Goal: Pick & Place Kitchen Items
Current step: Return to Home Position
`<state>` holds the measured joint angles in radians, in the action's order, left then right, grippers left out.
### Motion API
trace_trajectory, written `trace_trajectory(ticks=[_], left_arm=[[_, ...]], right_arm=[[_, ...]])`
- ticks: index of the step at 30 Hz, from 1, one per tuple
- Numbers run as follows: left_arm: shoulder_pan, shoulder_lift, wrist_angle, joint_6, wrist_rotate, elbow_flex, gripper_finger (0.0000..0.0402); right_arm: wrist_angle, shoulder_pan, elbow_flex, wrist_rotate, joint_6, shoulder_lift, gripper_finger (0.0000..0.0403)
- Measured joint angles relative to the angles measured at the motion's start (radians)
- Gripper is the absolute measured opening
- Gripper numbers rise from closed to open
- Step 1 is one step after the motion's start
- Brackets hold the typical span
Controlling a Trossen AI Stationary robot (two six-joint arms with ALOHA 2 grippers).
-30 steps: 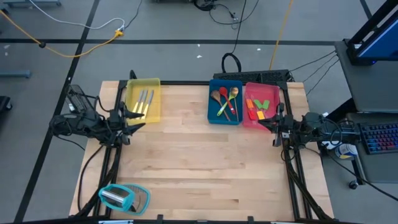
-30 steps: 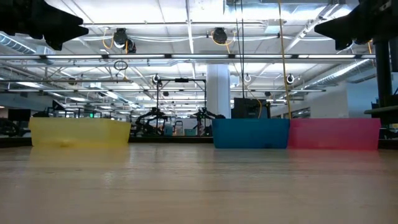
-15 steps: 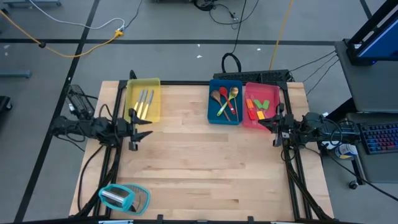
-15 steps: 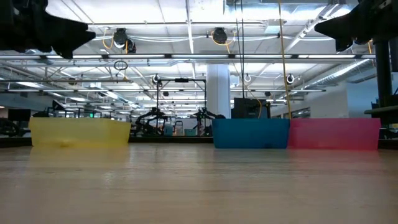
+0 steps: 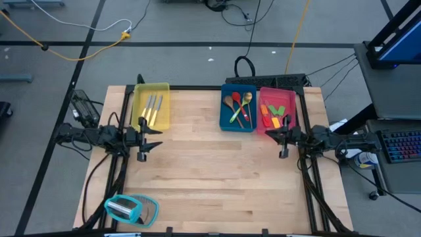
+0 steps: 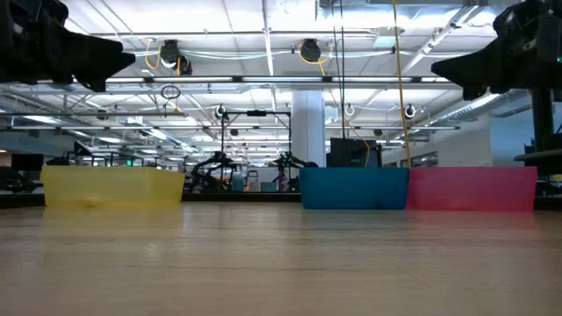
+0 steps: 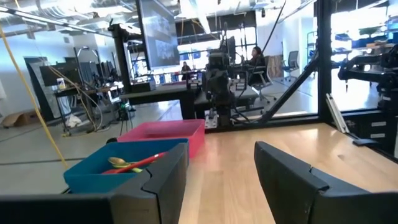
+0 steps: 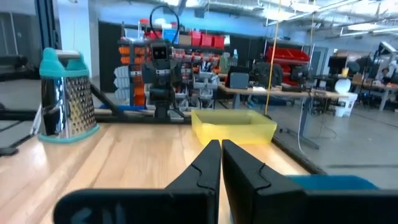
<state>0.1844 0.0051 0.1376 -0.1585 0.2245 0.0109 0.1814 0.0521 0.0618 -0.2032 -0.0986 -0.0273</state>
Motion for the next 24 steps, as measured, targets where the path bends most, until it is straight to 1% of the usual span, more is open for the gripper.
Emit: trace_trajectory(ticks=[11,16,24], left_arm=[[0.0,0.0,-0.017,-0.001,0.01,0.0,0.0191],[0.0,0.0,-0.077,-0.013,0.011,0.002,0.0191],[0.0,0.001,-0.093,0.005,0.011,0.004,0.0191]], right_arm=[[0.014,0.0,-0.017,0.008,0.003,0.001,0.0008],[-0.02,0.001,-0.018,0.026,0.001,0.001,0.0008],[-0.116,0.0,-0.019,0.029,0.037,0.0,0.0008]])
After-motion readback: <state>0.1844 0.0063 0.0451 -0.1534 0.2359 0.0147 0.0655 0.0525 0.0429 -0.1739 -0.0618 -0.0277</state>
